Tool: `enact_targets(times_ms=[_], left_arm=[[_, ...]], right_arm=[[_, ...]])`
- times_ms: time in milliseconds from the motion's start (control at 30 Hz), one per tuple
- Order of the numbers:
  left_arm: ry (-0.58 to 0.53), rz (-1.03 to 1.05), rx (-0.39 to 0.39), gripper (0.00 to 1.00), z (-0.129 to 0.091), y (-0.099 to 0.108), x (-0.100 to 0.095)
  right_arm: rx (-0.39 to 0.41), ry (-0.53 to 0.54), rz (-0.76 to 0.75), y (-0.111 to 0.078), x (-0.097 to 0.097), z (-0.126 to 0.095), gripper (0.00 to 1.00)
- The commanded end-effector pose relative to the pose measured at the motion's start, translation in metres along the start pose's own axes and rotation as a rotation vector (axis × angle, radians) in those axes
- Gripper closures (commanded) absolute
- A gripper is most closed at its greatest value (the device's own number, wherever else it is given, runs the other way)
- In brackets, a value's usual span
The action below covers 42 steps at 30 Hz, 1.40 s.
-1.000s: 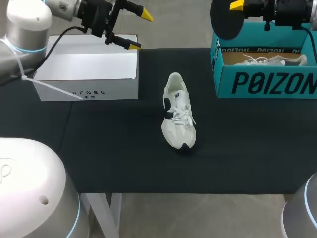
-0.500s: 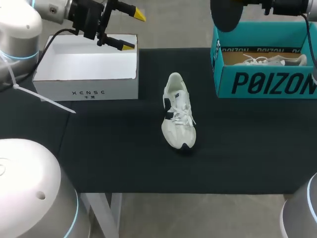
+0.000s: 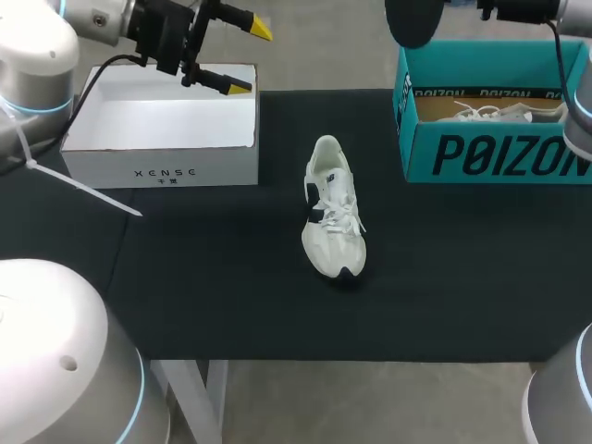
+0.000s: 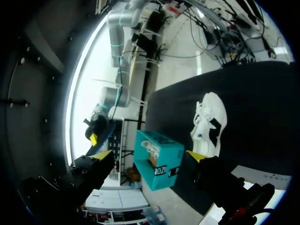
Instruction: Take the shoe out of the shoebox, open the shoe tongue, remove and reinsert the insole, then place the shoe into the shoebox
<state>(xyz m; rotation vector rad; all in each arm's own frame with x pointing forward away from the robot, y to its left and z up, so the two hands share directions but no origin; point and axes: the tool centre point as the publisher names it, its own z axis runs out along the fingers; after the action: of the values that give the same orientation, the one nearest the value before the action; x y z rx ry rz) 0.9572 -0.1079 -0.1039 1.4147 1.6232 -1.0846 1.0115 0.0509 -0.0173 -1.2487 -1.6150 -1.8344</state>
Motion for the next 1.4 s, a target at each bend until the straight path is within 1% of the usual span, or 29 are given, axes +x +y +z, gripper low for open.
enact_targets(times_ms=[33,467,500,533,567,600,633,667,700,733,767,800,833,900,1000,1067,1167,1300,1400], left_arm=[[0.005,0.001,0.0,0.0,0.0,0.0,-0.001],[0.005,0.001,0.0,0.0,0.0,0.0,-0.001],[0.005,0.001,0.0,0.0,0.0,0.0,-0.001],[0.005,0.001,0.0,0.0,0.0,0.0,-0.001],[0.005,0.001,0.0,0.0,0.0,0.0,-0.001],[0.005,0.001,0.0,0.0,0.0,0.0,-0.001],[0.005,0.001,0.0,0.0,0.0,0.0,-0.001],[0.005,0.001,0.0,0.0,0.0,0.0,-0.001],[0.005,0.001,0.0,0.0,0.0,0.0,-0.001],[0.005,0.001,0.0,0.0,0.0,0.0,-0.001],[0.005,0.001,0.0,0.0,0.0,0.0,-0.001],[0.005,0.001,0.0,0.0,0.0,0.0,-0.001],[0.005,0.001,0.0,0.0,0.0,0.0,-0.001],[0.005,0.001,0.0,0.0,0.0,0.0,-0.001],[0.005,0.001,0.0,0.0,0.0,0.0,-0.001],[0.005,0.001,0.0,0.0,0.0,0.0,-0.001],[0.005,0.001,0.0,0.0,0.0,0.0,-0.001],[0.005,0.001,0.0,0.0,0.0,0.0,-0.001],[0.005,0.001,0.0,0.0,0.0,0.0,-0.001]], right_arm=[[-0.004,-0.001,-0.001,-0.002,0.0,0.0,1.0],[-0.004,-0.001,-0.001,-0.002,0.0,0.0,1.0],[-0.014,-0.012,-0.038,0.001,-0.01,0.004,1.0],[-0.008,-0.003,-0.072,0.002,-0.016,0.007,1.0],[0.018,-0.027,-0.093,0.002,-0.024,0.011,1.0],[0.019,0.005,-0.126,0.002,-0.027,0.014,1.0],[0.04,0.012,-0.151,0.002,-0.029,0.017,1.0],[0.061,-0.007,-0.166,0.002,-0.033,0.021,1.0],[0.069,0.009,-0.185,0.002,-0.036,0.024,1.0],[0.085,0.021,-0.194,0.0,-0.041,0.028,1.0],[0.084,0.033,-0.193,-0.002,-0.049,0.03,1.0],[0.093,0.049,-0.192,-0.005,-0.059,0.034,1.0],[0.103,0.041,-0.182,-0.009,-0.069,0.038,1.0],[0.095,0.064,-0.165,-0.018,-0.086,0.048,1.0],[0.085,0.069,-0.173,-0.029,-0.106,0.059,1.0],[0.064,0.087,-0.175,-0.037,-0.12,0.065,1.0],[0.064,0.098,-0.179,-0.05,-0.139,0.075,1.0],[0.078,0.124,-0.161,-0.064,-0.157,0.086,1.0],[0.058,0.157,-0.134,-0.07,-0.165,0.091,1.0]])
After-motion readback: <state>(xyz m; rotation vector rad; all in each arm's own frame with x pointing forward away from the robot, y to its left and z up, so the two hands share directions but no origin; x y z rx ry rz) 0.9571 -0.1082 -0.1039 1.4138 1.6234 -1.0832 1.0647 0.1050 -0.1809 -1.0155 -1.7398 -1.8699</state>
